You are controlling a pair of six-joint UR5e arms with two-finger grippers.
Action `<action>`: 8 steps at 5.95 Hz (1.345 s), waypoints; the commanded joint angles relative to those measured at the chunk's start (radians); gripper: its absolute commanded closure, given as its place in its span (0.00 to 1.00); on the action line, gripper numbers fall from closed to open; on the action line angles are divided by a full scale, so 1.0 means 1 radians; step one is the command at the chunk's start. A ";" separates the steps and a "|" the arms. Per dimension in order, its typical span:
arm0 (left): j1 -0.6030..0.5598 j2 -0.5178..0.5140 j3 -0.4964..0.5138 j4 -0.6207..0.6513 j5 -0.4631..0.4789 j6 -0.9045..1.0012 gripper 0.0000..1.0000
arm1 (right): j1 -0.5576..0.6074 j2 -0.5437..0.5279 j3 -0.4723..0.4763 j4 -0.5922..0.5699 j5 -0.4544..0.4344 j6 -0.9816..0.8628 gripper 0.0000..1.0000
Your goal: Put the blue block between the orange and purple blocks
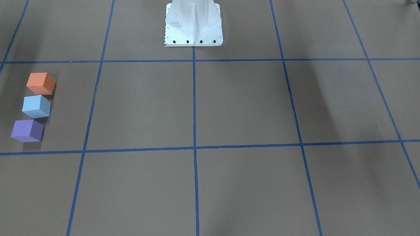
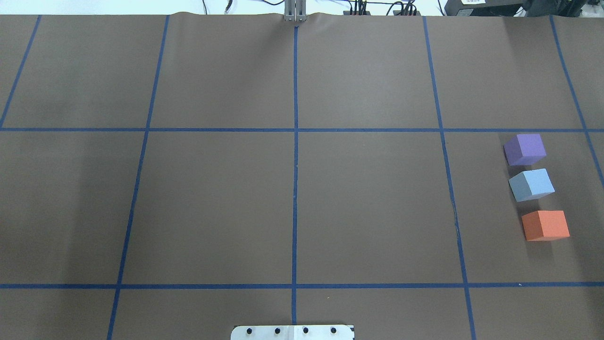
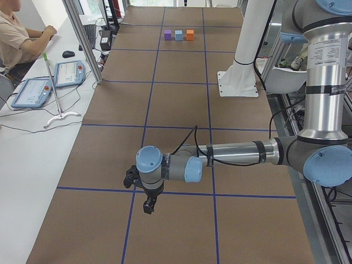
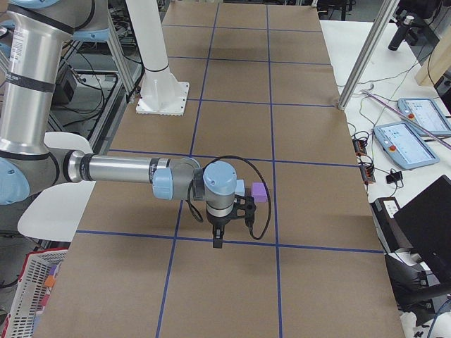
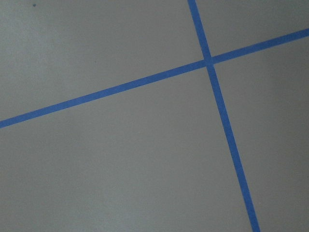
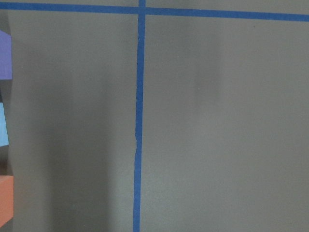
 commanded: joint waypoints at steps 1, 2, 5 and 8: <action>0.000 0.000 0.004 0.000 0.000 0.001 0.00 | -0.002 0.000 -0.004 0.035 0.001 0.000 0.00; 0.000 0.012 0.001 0.000 0.000 0.001 0.00 | -0.004 0.000 -0.004 0.035 0.007 0.000 0.00; 0.000 0.012 -0.001 0.000 0.000 0.001 0.00 | -0.017 0.000 -0.001 0.037 0.008 0.000 0.00; 0.002 0.011 -0.015 -0.003 0.000 -0.001 0.00 | -0.065 0.025 -0.001 0.035 0.032 0.010 0.00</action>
